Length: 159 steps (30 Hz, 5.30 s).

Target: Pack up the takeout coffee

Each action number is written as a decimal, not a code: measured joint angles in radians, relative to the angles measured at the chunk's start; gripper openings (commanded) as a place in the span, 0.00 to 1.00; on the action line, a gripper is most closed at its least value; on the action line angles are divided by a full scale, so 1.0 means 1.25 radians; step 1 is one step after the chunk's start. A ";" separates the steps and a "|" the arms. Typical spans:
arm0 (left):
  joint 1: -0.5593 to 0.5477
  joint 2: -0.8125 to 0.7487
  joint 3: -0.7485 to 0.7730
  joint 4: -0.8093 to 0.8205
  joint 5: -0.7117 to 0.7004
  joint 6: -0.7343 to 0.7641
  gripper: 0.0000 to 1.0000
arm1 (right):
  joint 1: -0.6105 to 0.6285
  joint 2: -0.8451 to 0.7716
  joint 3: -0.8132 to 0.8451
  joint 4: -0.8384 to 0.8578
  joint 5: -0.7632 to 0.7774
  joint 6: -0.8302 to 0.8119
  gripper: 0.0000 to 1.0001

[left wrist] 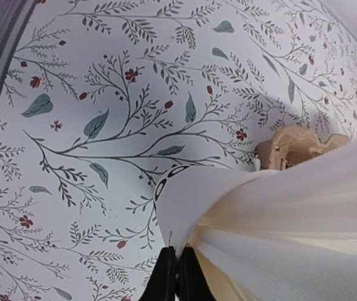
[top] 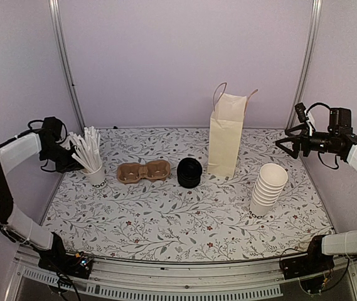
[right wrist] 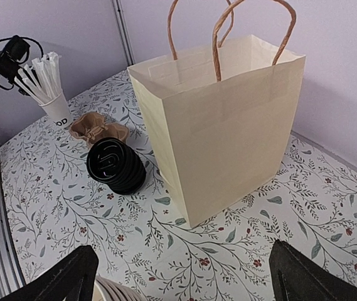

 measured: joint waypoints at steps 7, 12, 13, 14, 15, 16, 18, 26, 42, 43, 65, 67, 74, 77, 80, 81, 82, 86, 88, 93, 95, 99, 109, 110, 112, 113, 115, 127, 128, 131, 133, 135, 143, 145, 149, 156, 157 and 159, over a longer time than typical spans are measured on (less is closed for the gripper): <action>0.006 0.058 0.019 0.081 -0.016 -0.016 0.00 | 0.000 0.007 0.000 0.000 -0.003 -0.002 0.98; 0.009 0.088 0.019 0.117 -0.034 -0.023 0.13 | 0.000 0.007 0.000 0.000 -0.003 -0.002 0.98; 0.010 0.088 0.019 0.121 -0.034 -0.024 0.16 | 0.000 0.007 0.000 0.000 -0.003 -0.002 0.98; 0.012 0.088 0.019 0.127 -0.036 -0.027 0.19 | 0.000 0.007 0.000 0.000 -0.003 -0.002 0.98; 0.013 0.088 0.019 0.132 -0.036 -0.028 0.22 | 0.000 0.007 0.000 0.000 -0.003 -0.002 0.98; 0.015 0.088 0.019 0.136 -0.037 -0.029 0.24 | 0.000 0.007 0.000 0.000 -0.003 -0.002 0.98; 0.017 0.088 0.019 0.139 -0.037 -0.028 0.26 | 0.000 0.007 0.000 0.000 -0.003 -0.002 0.98; 0.020 0.074 0.020 0.137 -0.040 -0.043 0.45 | 0.000 0.007 0.000 0.000 -0.003 -0.002 0.98; -0.133 -0.285 0.161 0.117 -0.107 0.016 0.51 | 0.000 0.048 0.016 -0.026 0.041 -0.036 0.88; -0.167 -0.286 0.161 0.134 -0.092 0.030 0.52 | 0.000 0.050 0.023 -0.040 0.047 -0.045 0.86; -0.763 0.113 0.134 0.531 0.055 0.150 0.65 | 0.225 0.085 0.303 -0.575 0.239 -0.481 0.46; -0.786 0.151 0.137 0.564 0.068 0.131 0.65 | 0.292 0.091 0.310 -0.610 0.279 -0.495 0.46; -0.835 0.256 0.214 0.656 0.097 0.052 0.63 | 0.406 0.123 0.348 -0.696 0.360 -0.510 0.45; -0.838 0.298 0.246 0.688 0.111 0.014 0.62 | 0.434 0.121 0.344 -0.712 0.399 -0.508 0.45; -0.840 0.339 0.273 0.702 0.121 -0.010 0.62 | 0.445 0.117 0.322 -0.718 0.429 -0.503 0.43; -0.842 0.354 0.283 0.704 0.123 -0.018 0.62 | 0.446 0.115 0.314 -0.721 0.439 -0.501 0.43; -0.843 0.366 0.291 0.705 0.125 -0.024 0.62 | 0.446 0.113 0.306 -0.724 0.444 -0.500 0.42; -0.851 0.407 0.320 0.710 0.139 -0.044 0.62 | 0.447 0.096 0.284 -0.727 0.461 -0.494 0.35; -0.853 0.418 0.327 0.710 0.145 -0.052 0.62 | 0.447 0.087 0.274 -0.728 0.469 -0.488 0.32; -0.856 0.438 0.343 0.718 0.160 -0.065 0.62 | 0.448 0.080 0.256 -0.731 0.482 -0.481 0.23; -0.856 0.440 0.343 0.720 0.161 -0.069 0.62 | 0.448 0.079 0.253 -0.731 0.485 -0.478 0.19; -0.858 0.440 0.343 0.724 0.161 -0.075 0.62 | 0.448 0.075 0.249 -0.728 0.491 -0.474 0.12; -0.858 0.437 0.330 0.733 0.158 -0.076 0.62 | 0.449 0.062 0.215 -0.657 0.543 -0.452 0.00; -0.858 0.436 0.325 0.735 0.157 -0.076 0.62 | 0.449 0.060 0.212 -0.646 0.553 -0.449 0.00; -0.859 0.433 0.311 0.736 0.156 -0.076 0.61 | 0.443 0.061 0.208 -0.621 0.579 -0.443 0.00; -0.859 0.432 0.305 0.737 0.156 -0.076 0.62 | 0.439 0.061 0.207 -0.611 0.589 -0.442 0.00; -0.859 0.432 0.297 0.738 0.155 -0.076 0.62 | 0.428 0.065 0.207 -0.592 0.612 -0.441 0.00; -0.859 0.396 0.253 0.751 0.156 -0.076 0.62 | 0.288 0.217 0.369 -0.565 0.630 -0.426 0.00; -0.859 0.391 0.247 0.751 0.156 -0.076 0.61 | 0.277 0.232 0.394 -0.566 0.623 -0.422 0.00; -0.860 0.380 0.233 0.756 0.156 -0.076 0.62 | 0.259 0.263 0.440 -0.560 0.623 -0.404 0.00; -0.860 0.373 0.222 0.757 0.156 -0.076 0.62 | 0.257 0.276 0.458 -0.565 0.623 -0.395 0.00; -0.860 0.366 0.212 0.758 0.155 -0.076 0.62 | 0.257 0.286 0.482 -0.575 0.622 -0.388 0.00; -0.860 0.350 0.197 0.757 0.151 -0.066 0.62 | 0.258 0.290 0.580 -0.651 0.603 -0.371 0.00; -0.860 0.341 0.197 0.747 0.143 -0.056 0.62 | 0.262 0.287 0.600 -0.674 0.599 -0.368 0.00; -0.855 0.300 0.197 0.714 0.114 -0.036 0.63 | 0.296 0.265 0.622 -0.703 0.585 -0.354 0.00; -0.815 0.228 0.184 0.688 0.080 -0.013 0.63 | 0.350 0.215 0.609 -0.725 0.554 -0.342 0.00; -0.807 0.221 0.180 0.679 0.071 -0.008 0.63 | 0.359 0.211 0.598 -0.725 0.543 -0.342 0.00; -0.791 0.208 0.173 0.658 0.052 0.001 0.63 | 0.382 0.211 0.568 -0.725 0.514 -0.343 0.00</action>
